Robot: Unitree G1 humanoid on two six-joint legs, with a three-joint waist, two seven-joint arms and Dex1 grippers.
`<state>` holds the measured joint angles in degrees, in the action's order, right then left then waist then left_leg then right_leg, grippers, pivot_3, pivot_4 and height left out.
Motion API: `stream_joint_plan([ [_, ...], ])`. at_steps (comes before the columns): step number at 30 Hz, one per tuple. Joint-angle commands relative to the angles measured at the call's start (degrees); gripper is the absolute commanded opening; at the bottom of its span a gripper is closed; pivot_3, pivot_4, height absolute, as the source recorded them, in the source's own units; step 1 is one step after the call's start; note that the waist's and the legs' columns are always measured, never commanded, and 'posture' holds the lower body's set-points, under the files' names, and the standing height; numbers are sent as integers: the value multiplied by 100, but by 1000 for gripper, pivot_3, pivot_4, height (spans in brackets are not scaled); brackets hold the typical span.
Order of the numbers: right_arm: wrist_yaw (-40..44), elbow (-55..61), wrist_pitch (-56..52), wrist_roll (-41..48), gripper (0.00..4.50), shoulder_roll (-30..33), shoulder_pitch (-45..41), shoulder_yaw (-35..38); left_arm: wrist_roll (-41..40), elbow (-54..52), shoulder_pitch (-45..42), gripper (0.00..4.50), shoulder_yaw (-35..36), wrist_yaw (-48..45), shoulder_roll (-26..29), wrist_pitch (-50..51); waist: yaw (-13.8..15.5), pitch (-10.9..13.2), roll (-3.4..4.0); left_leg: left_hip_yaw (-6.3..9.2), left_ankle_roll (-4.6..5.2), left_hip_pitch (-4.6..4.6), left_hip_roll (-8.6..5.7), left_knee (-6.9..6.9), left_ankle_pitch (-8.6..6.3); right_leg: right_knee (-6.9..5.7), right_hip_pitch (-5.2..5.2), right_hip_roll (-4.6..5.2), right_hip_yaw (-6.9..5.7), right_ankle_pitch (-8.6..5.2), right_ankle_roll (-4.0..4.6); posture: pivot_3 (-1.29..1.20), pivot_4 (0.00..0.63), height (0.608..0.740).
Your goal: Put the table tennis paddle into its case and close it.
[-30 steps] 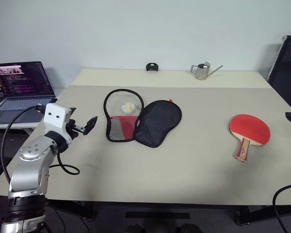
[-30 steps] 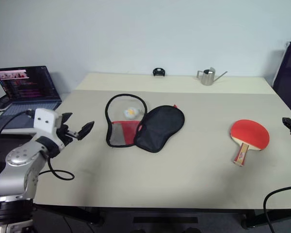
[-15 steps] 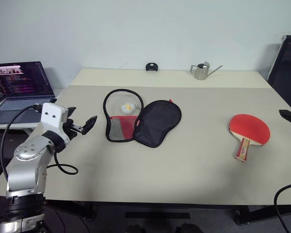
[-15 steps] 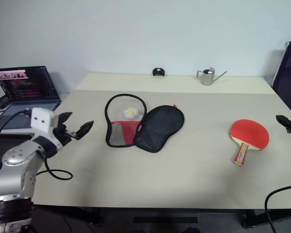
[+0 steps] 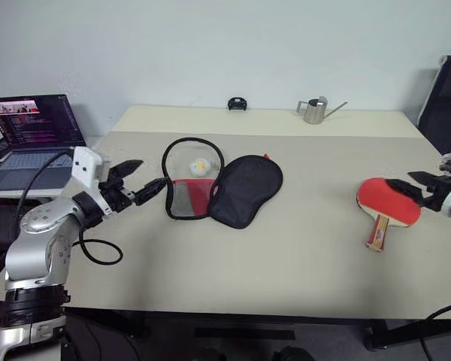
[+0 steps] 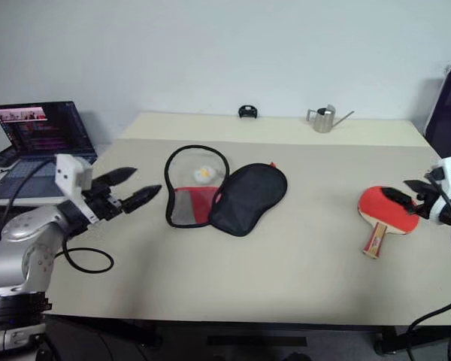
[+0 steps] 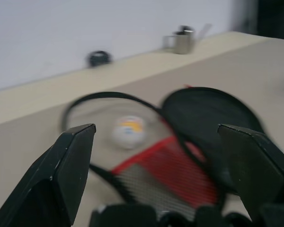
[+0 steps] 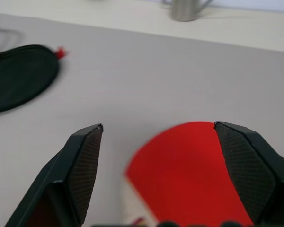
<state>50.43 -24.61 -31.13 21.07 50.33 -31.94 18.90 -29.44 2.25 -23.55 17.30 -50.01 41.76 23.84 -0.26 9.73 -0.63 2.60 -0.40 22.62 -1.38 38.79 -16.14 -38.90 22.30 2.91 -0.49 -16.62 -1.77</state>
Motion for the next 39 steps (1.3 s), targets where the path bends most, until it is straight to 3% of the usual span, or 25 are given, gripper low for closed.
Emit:
stream_joint_plan([
  [1, -53, 1091, -506, 359, 4073, -7, 178, 78, -360, -284, -166, 4500, -138, -726, 359, 300, -9, 1, 1, 0, 0, 1, 0, 0, 0, 0, 1, 0, 0, 0, 0, 0, 150, 740],
  [11, -258, 2737, -1713, 1051, 4073, -383, 362, -245, -329, -35, -604, 4500, -850, -1986, 703, 492, -9, 2, 2, 6, 1, -2, 0, 1, 0, -1, -2, -2, -5, -1, 0, 0, 150, 740],
  [16, -760, 3271, -2450, 1311, 4073, -1003, 263, -688, -257, 229, -886, 4500, -1000, -2208, 716, 464, -23, 2, 2, 9, 2, 0, 1, 0, -1, -1, 1, -4, -5, -1, 1, 0, 150, 740],
  [24, -1392, 3095, -2730, 1176, 4073, -2143, -273, -1479, 85, 799, -1127, 4500, -945, -2369, 968, 168, -76, 3, 3, 10, 2, 1, 0, 0, 0, -3, 5, -7, -6, -1, 0, 0, 150, 740],
  [39, -1947, 1760, -2642, 469, 4073, -3387, -1068, -2511, 85, 756, -984, 4500, -821, -2382, 1066, 148, -145, 3, 4, 13, 1, 4, 0, 0, 0, -6, 13, -9, -7, -2, 1, 0, 150, 740],
])
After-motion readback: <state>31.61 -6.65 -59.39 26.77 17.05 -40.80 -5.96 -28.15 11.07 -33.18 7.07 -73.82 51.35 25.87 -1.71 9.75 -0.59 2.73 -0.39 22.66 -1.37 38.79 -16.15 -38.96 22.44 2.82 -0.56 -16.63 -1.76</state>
